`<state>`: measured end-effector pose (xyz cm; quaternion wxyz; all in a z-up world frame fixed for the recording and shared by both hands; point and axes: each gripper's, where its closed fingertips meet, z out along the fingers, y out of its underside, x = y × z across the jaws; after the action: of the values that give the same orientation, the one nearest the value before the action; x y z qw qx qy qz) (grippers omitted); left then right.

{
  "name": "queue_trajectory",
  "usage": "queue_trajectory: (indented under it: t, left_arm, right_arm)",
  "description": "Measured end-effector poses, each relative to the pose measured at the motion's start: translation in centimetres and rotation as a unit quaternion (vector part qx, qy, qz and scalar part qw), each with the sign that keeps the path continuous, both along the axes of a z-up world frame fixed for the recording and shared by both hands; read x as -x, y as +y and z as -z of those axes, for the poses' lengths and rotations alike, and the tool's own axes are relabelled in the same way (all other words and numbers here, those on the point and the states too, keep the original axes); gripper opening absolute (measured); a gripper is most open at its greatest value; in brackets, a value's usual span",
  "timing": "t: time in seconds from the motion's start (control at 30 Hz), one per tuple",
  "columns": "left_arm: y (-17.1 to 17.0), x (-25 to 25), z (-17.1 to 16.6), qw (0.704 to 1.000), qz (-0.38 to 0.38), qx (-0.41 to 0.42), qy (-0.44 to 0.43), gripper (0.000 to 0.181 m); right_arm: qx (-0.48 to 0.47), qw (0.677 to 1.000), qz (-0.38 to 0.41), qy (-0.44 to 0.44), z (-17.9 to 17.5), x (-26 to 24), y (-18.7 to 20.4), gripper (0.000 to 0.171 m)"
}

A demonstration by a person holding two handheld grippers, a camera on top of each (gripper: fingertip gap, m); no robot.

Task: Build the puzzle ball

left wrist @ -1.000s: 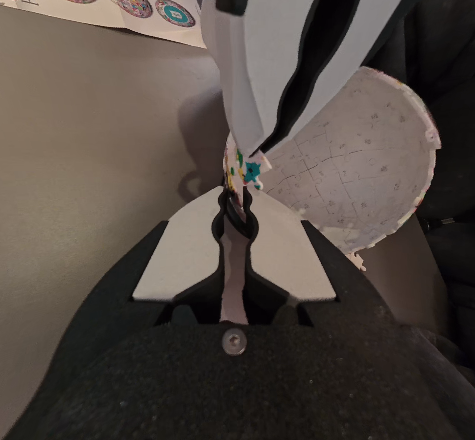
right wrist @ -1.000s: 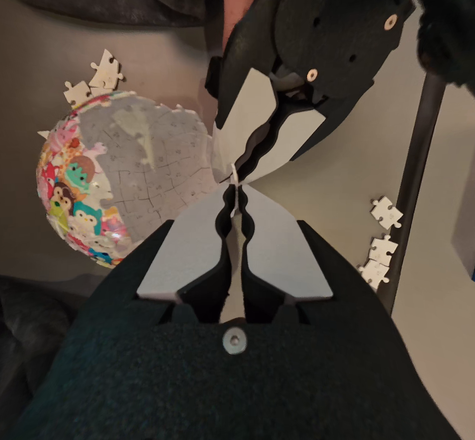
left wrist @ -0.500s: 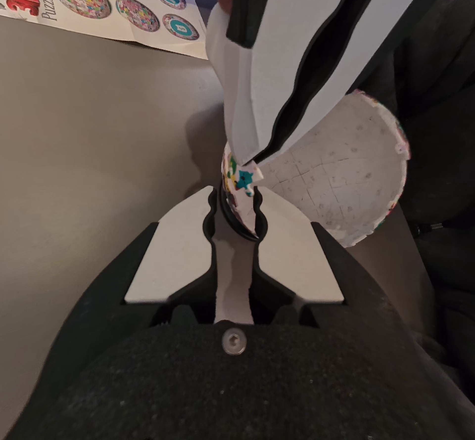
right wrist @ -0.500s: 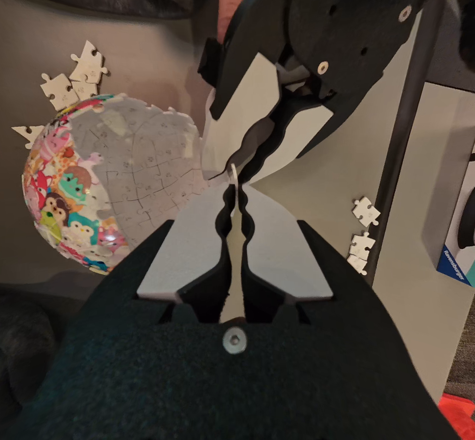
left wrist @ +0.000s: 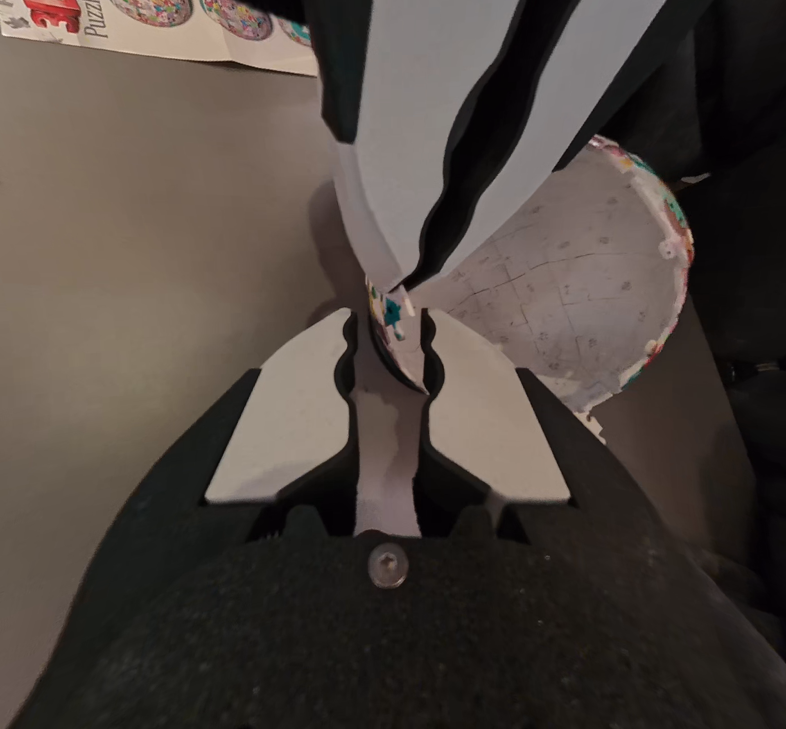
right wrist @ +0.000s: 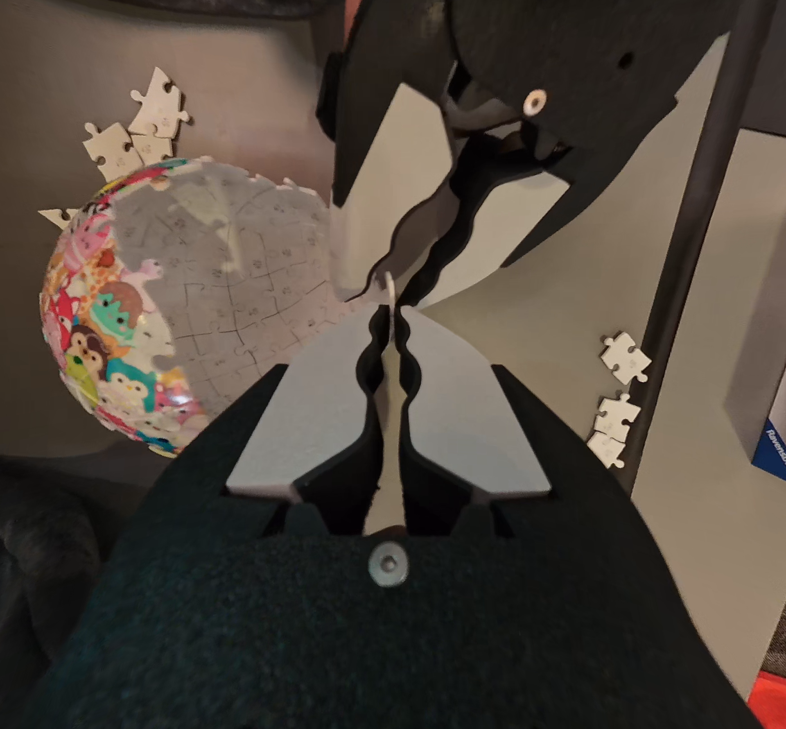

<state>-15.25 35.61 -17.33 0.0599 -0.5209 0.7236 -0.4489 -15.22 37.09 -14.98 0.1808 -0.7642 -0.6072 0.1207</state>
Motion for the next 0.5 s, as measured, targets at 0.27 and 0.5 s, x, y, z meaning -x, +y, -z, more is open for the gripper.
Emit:
queue_trajectory:
  t: [0.27, 0.5]
  left_arm:
    - [0.01, -0.84, -0.59, 1.000, -0.012, -0.011, -0.020, 0.025]
    - [0.02, -0.74, -0.51, 1.000, -0.011, -0.013, -0.015, 0.018]
  right_arm:
    - [-0.009, 1.000, -0.004, -0.004, -0.19, -0.15, -0.06, 0.002]
    - [-0.013, 1.000, -0.005, -0.013, 0.07, -0.39, 0.08, 0.002]
